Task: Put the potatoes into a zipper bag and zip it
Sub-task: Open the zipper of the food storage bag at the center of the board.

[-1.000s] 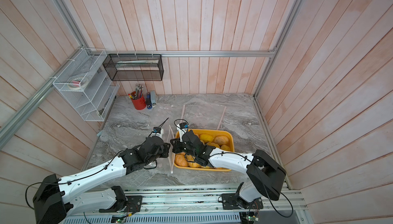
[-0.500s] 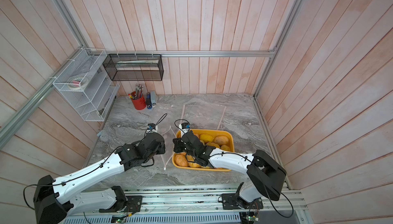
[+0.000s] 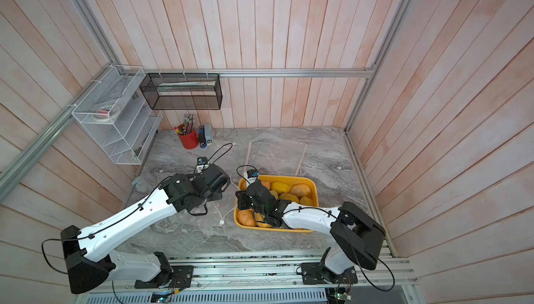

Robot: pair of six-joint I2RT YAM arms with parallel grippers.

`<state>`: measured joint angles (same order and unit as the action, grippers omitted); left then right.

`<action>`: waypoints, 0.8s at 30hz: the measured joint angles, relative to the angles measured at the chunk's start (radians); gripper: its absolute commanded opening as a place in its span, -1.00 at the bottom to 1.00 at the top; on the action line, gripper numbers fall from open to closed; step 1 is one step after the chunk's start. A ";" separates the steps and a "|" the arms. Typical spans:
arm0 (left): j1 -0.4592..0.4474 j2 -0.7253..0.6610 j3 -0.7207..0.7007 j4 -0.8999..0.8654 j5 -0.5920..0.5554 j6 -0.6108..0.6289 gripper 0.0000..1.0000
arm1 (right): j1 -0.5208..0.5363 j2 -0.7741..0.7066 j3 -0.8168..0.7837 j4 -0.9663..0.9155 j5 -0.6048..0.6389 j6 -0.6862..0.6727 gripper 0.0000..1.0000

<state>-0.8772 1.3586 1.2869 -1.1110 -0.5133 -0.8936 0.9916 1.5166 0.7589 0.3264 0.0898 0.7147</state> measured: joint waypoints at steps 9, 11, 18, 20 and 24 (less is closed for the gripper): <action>0.000 0.012 -0.072 0.068 -0.053 0.014 -1.00 | 0.000 0.006 -0.027 0.013 -0.006 -0.006 -0.31; 0.000 -0.024 -0.119 0.123 -0.036 0.041 -1.00 | 0.000 0.006 -0.027 0.018 -0.006 -0.009 -0.21; 0.000 -0.065 -0.162 0.222 -0.015 0.082 -1.00 | 0.000 -0.003 -0.033 0.018 -0.006 -0.016 0.13; 0.000 -0.059 -0.161 0.229 -0.020 0.082 -1.00 | 0.000 -0.018 -0.042 0.018 -0.005 -0.017 0.21; 0.000 -0.011 -0.157 0.208 -0.059 0.050 -1.00 | 0.000 -0.064 -0.060 0.014 -0.003 -0.020 0.36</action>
<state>-0.8772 1.3479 1.1297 -0.9028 -0.5720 -0.8436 0.9916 1.4521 0.6987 0.3408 0.0872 0.6945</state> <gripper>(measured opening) 0.047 0.658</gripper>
